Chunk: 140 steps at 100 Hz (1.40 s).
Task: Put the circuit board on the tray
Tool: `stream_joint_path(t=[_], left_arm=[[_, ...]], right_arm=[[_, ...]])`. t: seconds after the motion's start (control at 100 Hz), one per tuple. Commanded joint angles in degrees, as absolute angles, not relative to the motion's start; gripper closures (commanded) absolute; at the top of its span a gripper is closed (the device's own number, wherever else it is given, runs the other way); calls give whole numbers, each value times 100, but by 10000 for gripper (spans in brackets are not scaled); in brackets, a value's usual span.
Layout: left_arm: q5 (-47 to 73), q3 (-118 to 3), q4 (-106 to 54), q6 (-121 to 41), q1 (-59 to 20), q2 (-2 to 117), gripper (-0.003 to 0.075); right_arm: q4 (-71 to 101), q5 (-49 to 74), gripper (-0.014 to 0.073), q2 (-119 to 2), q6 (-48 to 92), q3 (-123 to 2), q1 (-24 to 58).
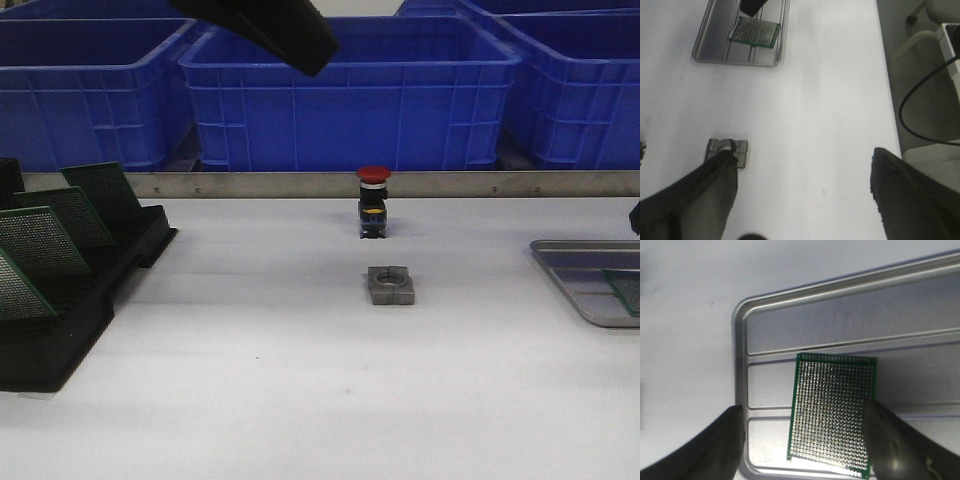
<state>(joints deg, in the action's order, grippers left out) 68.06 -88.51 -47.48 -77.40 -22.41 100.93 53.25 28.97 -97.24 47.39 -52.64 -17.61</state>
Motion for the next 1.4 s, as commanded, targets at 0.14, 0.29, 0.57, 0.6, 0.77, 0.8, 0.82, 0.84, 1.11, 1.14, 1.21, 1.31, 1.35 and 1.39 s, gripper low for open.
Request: stream_joint_path(t=[0.14, 0.29, 0.57, 0.6, 0.77, 0.8, 0.82, 0.84, 1.11, 1.14, 1.21, 1.31, 1.35, 1.39], left_arm=[[6679, -9221, -4043, -7517, -1886, 9845, 209], [6311, -9339, -2988, -7517, -1633, 9845, 209], [5057, -9339, -1527, -7503, -1243, 9845, 209], [4956, -9339, -1527, -7503, -1192, 9845, 209], [4820, -9339, -1527, -7503, -977, 9900, 209], [4830, -9339, -1527, -7503, -943, 9927, 209], [4830, -9339, -1517, -7503, -915, 9959, 209], [4842, -9339, -1487, -7503, -900, 9990, 209], [4694, -9339, -1323, -7503, -729, 10473, 209], [4684, -9339, -1276, -7503, -729, 10532, 209], [4637, -9339, -1124, -7503, -716, 10660, 209], [4423, -9339, -935, -7503, -716, 10837, 209], [4239, -9339, -883, -7503, -716, 10897, 209], [4126, -9339, -873, -7503, -704, 10954, 209]], right_arm=[[5467, 2778, 67, -9198, 4912, -5421, -1805], [5467, 2781, 67, -9151, 5014, -5421, -1805], [5467, 2781, 67, -9151, 5069, -5421, -1805], [5467, 2781, 67, -9151, 5069, -5421, -1805], [5467, 2805, 67, -9151, 5068, -5421, -1805], [5467, 2805, 67, -9151, 5068, -5421, -1805], [5467, 2805, 67, -9151, 5068, -5421, -1805], [5467, 2805, 67, -9151, 5068, -5421, -1805], [5467, 2793, 67, -9151, 5109, -5421, -1805], [5467, 2793, 67, -9151, 5109, -5421, -1805], [5467, 2798, 67, -9151, 5109, -5421, -1805], [5467, 2798, 67, -9151, 5109, -5421, -1805], [5467, 2791, 67, -9151, 5109, -5421, -1805], [5467, 2791, 67, -9151, 5109, -5421, -1805]])
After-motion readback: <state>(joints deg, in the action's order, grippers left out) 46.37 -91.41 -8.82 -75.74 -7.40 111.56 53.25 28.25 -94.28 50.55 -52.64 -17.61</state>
